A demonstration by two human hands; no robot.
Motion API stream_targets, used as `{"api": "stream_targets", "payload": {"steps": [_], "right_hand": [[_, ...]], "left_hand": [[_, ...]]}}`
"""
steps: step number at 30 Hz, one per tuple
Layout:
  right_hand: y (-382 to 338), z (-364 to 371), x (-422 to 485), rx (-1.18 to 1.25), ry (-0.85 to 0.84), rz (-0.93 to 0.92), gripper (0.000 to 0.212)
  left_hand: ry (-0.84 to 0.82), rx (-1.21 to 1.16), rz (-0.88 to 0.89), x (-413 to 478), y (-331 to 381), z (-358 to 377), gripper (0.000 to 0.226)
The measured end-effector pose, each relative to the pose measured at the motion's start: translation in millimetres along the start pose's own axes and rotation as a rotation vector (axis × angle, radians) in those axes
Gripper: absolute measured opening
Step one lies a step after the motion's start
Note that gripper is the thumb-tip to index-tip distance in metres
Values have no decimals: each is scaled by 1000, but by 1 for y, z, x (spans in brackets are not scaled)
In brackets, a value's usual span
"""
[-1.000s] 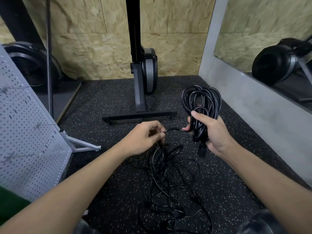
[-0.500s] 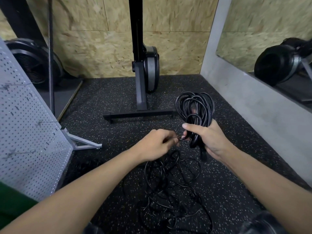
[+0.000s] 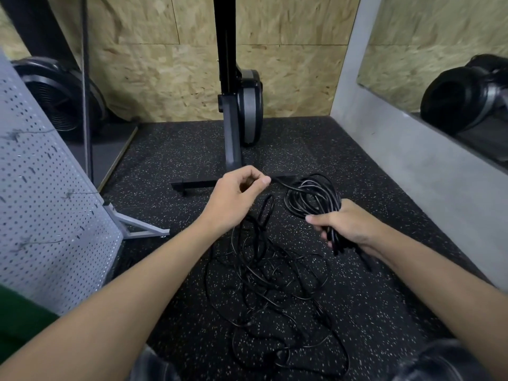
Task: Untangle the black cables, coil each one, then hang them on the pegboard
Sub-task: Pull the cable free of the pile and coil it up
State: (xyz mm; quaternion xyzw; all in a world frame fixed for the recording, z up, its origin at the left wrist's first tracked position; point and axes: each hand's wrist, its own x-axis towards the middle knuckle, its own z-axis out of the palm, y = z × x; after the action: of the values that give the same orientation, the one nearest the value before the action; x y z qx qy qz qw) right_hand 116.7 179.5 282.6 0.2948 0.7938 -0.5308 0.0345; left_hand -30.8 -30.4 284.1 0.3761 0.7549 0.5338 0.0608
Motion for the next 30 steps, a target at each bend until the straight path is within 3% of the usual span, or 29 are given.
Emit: {"api": "stream_targets", "payload": {"steps": [6, 9, 13, 16, 21, 23, 30], "right_hand": [[-22, -10, -20, 500, -270, -110, 49], [-27, -5, -23, 610, -311, -103, 41], [-32, 1, -24, 679, -278, -109, 40], [-27, 0, -18, 670, -160, -104, 37], [-14, -8, -13, 675, -67, -75, 40], [-12, -12, -13, 670, -65, -93, 48], [-8, -18, -12, 640, -55, -144, 64]], "left_hand": [[-175, 142, -57, -2, -27, 1, 33], [-384, 250, -97, -9, -35, 6, 37], [-609, 383, -201, -23, -60, 19, 18], [-609, 383, -216, -25, -59, 18, 34], [-572, 172, -247, -18, -48, 11, 9], [-536, 116, -278, -14, -44, 4, 15], [-380, -263, -678, -9, -24, -4, 26]]}}
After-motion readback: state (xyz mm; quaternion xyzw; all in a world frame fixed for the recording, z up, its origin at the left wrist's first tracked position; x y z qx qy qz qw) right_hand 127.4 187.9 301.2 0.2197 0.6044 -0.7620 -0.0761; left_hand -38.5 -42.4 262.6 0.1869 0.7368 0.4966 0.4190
